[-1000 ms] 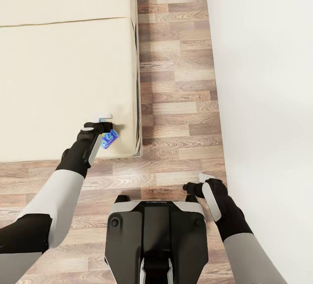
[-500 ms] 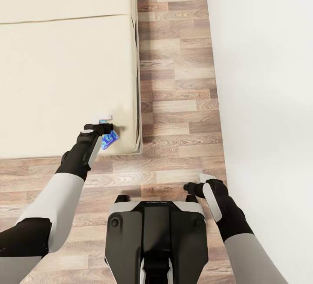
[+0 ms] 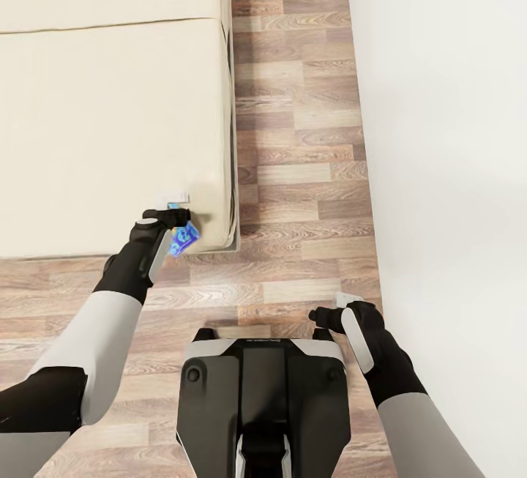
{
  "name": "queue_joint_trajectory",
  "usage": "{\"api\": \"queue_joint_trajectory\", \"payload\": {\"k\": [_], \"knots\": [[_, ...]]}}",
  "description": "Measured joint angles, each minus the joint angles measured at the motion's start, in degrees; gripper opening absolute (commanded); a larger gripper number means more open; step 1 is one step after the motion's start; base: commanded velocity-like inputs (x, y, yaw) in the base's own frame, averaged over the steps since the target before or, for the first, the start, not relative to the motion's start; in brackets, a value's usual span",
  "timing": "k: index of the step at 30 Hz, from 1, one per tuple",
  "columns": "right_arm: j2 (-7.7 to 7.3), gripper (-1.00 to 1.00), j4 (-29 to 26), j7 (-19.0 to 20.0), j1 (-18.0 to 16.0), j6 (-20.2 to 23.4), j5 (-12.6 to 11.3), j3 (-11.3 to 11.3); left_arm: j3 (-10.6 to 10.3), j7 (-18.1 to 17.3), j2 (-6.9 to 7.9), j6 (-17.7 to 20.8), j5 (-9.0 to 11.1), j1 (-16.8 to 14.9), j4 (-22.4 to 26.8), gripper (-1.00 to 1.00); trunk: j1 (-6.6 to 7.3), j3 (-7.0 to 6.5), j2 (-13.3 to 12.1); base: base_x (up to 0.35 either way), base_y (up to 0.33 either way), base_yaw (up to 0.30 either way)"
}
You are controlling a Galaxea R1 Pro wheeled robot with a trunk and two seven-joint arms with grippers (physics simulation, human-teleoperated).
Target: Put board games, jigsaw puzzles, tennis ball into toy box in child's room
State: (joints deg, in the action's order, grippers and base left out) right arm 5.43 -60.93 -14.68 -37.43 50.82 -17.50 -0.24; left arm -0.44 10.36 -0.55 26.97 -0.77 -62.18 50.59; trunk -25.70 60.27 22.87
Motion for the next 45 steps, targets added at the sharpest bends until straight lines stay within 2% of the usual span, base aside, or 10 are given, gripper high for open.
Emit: {"api": "queue_joint_trajectory", "payload": {"k": [8, 9, 12, 26, 32, 33, 36, 41, 42, 45], "knots": [[0.00, 1.00, 0.00, 0.04, 0.00, 0.00, 0.01, 0.00, 0.04, 0.29, 0.03, -0.25, -0.54, 0.03, -0.58, 1.00, -0.04, 0.00, -0.02, -0.034, 0.000, 0.000], [0.00, 1.00, 0.00, 0.06, 0.00, 0.00, 0.01, 0.00, -0.03, -0.26, -0.02, 0.18, 0.31, 0.21, 0.11, 1.00, -0.01, 0.00, 0.00, -0.112, 0.000, 0.000], [0.00, 1.00, 0.00, 0.06, 0.00, 0.00, 0.02, 0.00, -0.02, 0.51, 0.03, -0.39, -0.68, 0.04, 0.22, 1.00, -0.04, 0.00, -0.02, -0.049, 0.000, 0.000], [-0.02, 1.00, 0.00, 0.05, 0.00, 0.00, 0.00, 0.00, 0.00, 0.52, 0.03, -0.43, -0.65, 0.04, 0.23, 1.00, -0.03, 0.00, -0.02, -0.004, 0.000, 0.000], [-0.08, 1.00, 0.00, 0.04, 0.00, 0.00, -0.01, 0.00, 0.38, 0.03, 0.46, -0.36, 0.42, 0.05, 0.23, 1.00, -0.02, 0.00, -0.01, 0.000, 0.000, 0.000], [-0.06, 1.00, 0.01, 0.04, 0.00, 0.00, -0.01, 0.00, 0.87, 0.35, 1.04, 0.20, -0.55, 0.09, 1.89, 1.00, -0.05, 0.00, -0.04, 0.000, 0.000, 0.000], [-0.06, 1.00, 0.01, 0.04, 0.00, 0.00, 0.02, 0.00, 3.64, 0.42, 1.95, 1.25, -0.58, 0.54, 6.97, 1.00, -0.05, 0.00, -0.04, 0.000, 0.000, 0.000], [-0.09, 1.00, 0.01, 0.08, 0.00, 0.00, 0.00, 0.00, 13.98, -0.39, 2.52, 7.62, -0.61, 1.63, 16.75, 1.00, -0.04, 0.00, -0.04, 0.000, 0.000, 0.000], [-0.09, 1.00, 0.01, 0.06, 0.00, 0.00, 0.00, 0.00, 14.97, -0.78, 2.67, 8.60, -0.56, 1.83, 17.88, 1.00, -0.05, 0.00, -0.04, 0.000, 0.000, 0.000], [-0.16, 1.00, 0.00, 0.07, 0.00, 0.00, 0.00, -0.06, 20.42, -4.80, 4.75, 16.64, -0.59, 2.53, 23.73, 1.00, -0.04, 0.00, -0.04, 0.000, 0.000, 0.000]]}}
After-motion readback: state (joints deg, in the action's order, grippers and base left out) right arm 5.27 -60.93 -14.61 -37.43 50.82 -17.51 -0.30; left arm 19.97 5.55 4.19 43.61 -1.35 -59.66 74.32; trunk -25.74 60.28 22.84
